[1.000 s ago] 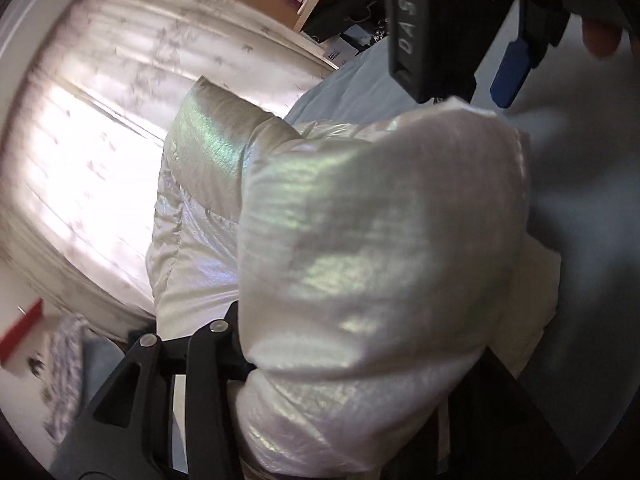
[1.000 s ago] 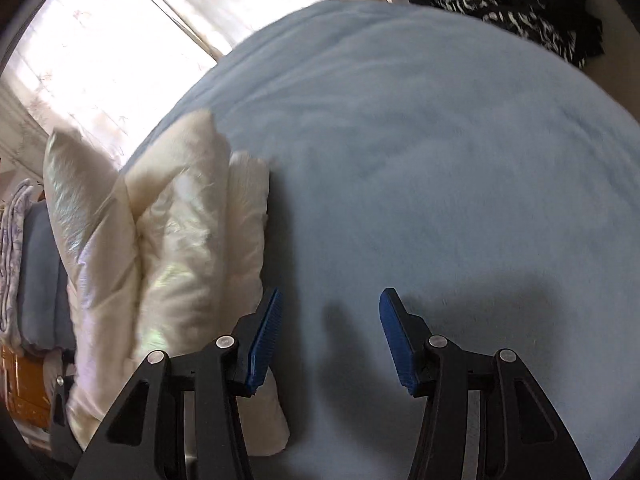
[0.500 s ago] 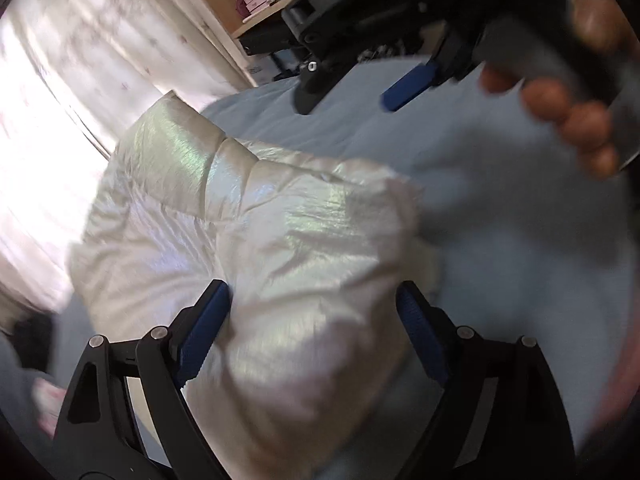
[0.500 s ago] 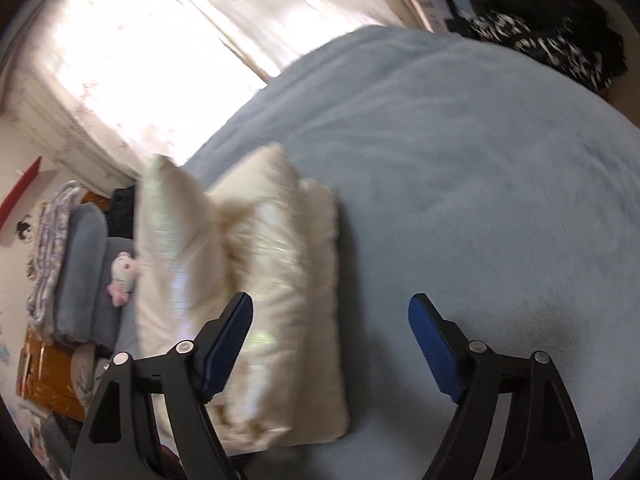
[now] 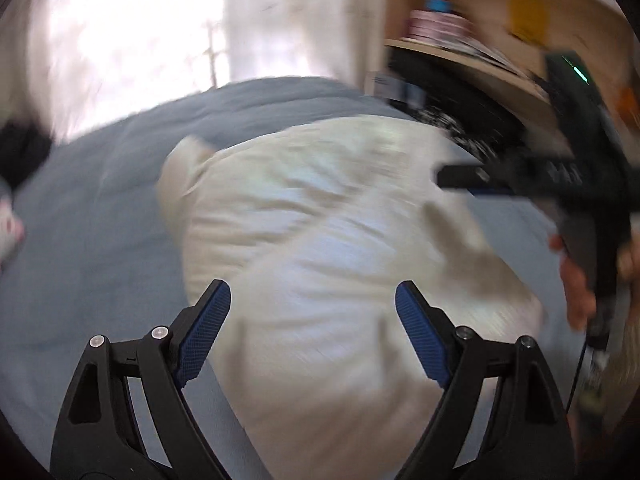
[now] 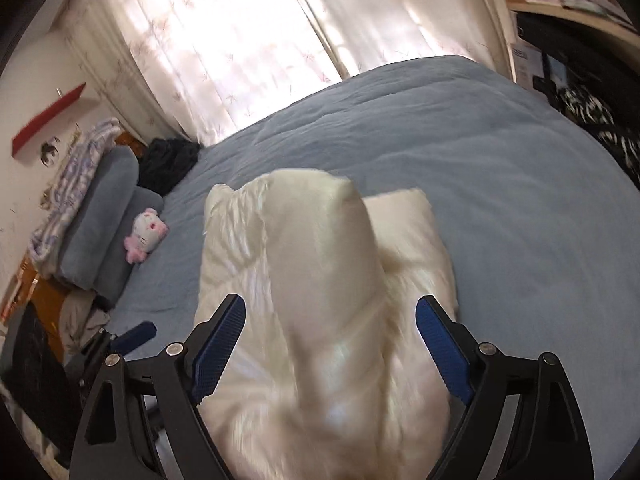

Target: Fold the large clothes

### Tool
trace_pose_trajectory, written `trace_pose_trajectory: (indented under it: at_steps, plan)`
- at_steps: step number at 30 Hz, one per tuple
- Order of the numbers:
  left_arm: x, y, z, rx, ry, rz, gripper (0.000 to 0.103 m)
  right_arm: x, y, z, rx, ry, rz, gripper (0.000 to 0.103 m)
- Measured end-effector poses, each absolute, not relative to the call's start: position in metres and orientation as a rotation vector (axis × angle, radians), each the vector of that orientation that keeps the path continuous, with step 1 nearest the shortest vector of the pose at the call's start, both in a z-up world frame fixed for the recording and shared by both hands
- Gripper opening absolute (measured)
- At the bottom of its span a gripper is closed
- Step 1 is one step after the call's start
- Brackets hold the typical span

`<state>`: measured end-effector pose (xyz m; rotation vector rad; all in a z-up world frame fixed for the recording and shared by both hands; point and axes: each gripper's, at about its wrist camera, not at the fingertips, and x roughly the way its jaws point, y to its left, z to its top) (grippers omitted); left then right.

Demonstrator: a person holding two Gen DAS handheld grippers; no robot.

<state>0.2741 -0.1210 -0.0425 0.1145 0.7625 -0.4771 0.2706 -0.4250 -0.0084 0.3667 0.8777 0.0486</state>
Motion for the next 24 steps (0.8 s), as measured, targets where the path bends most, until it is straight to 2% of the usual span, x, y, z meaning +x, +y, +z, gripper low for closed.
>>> trace_pose_trajectory:
  at_steps: [3, 5, 6, 7, 11, 14, 16, 18, 24]
  plan:
    - [0.303, -0.116, -0.055, 0.044, 0.786, -0.400, 0.077, 0.302, -0.415, -0.015, 0.314, 0.921, 0.011, 0.088]
    - [0.323, -0.120, -0.065, 0.046, 0.776, -0.348, 0.077, 0.314, -0.412, -0.026, 0.275, 0.927, -0.017, 0.075]
    - [0.331, -0.125, -0.070, 0.060, 0.769, -0.328, 0.077, 0.319, -0.413, -0.036, 0.282, 0.946, -0.012, 0.057]
    - [0.340, -0.130, -0.077, 0.071, 0.768, -0.317, 0.077, 0.325, -0.413, -0.048, 0.295, 0.955, -0.011, 0.052]
    - [0.360, -0.143, -0.102, 0.070, 0.764, -0.323, 0.079, 0.317, -0.437, -0.092, 0.453, 0.925, -0.025, 0.052]
    - [0.372, -0.155, -0.117, 0.067, 0.740, -0.343, 0.087, 0.300, -0.449, -0.117, 0.555, 0.853, -0.007, 0.054]
    - [0.375, -0.161, -0.127, 0.075, 0.727, -0.331, 0.097, 0.292, -0.450, -0.131, 0.587, 0.803, -0.003, 0.055]
    - [0.375, -0.163, -0.135, 0.070, 0.720, -0.320, 0.102, 0.292, -0.448, -0.138, 0.588, 0.773, -0.003, 0.056]
    - [0.399, -0.153, -0.166, -0.021, 0.738, -0.313, 0.103, 0.311, -0.433, -0.150, 0.564, 0.741, -0.006, 0.060]
